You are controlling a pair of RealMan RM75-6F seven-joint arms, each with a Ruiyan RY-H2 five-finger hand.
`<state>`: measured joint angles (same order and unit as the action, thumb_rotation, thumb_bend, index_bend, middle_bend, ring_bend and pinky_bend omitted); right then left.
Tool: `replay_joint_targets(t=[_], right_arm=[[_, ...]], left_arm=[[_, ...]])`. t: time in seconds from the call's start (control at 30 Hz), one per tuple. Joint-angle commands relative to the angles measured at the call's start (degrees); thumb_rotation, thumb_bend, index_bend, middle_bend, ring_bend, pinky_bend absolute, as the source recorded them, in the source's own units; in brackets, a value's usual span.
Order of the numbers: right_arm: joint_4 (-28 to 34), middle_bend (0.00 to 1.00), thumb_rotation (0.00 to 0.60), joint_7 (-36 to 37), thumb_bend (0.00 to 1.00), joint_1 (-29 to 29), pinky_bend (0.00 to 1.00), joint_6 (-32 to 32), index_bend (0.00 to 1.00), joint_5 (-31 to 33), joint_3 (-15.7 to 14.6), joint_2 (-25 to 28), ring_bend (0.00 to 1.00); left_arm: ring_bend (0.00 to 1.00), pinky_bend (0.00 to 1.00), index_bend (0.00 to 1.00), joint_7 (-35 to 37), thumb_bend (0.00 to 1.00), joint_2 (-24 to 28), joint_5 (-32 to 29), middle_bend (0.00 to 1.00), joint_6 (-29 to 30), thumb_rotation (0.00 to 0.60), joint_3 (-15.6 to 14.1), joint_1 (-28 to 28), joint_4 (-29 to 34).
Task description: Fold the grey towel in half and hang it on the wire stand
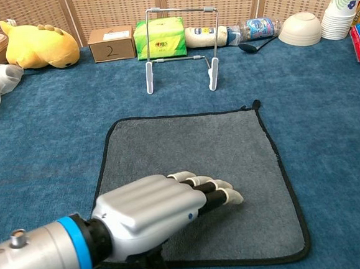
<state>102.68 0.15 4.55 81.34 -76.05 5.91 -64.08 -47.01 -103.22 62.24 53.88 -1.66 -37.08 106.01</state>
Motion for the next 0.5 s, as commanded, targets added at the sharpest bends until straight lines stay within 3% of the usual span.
replay_joint_targets(t=[0.03,0.5], right_arm=[[-0.18,0.05,0.600,0.20,0.35,-0.10,0.00,0.05,0.15,0.05,0.04,0.12,0.00],[-0.28,0.05,0.600,0.29,0.35,-0.37,0.00,0.00,0.15,0.21,0.08,0.26,0.00]], left_arm=[[0.00,0.00,0.07,-0.64,0.21,-1.04,-0.94,0.00,0.44,0.600,0.05,-0.58,-1.06],[0.00,0.00,0.07,-0.51,0.21,-2.80,-1.28,0.01,2.44,0.600,0.77,-2.05,-4.45]])
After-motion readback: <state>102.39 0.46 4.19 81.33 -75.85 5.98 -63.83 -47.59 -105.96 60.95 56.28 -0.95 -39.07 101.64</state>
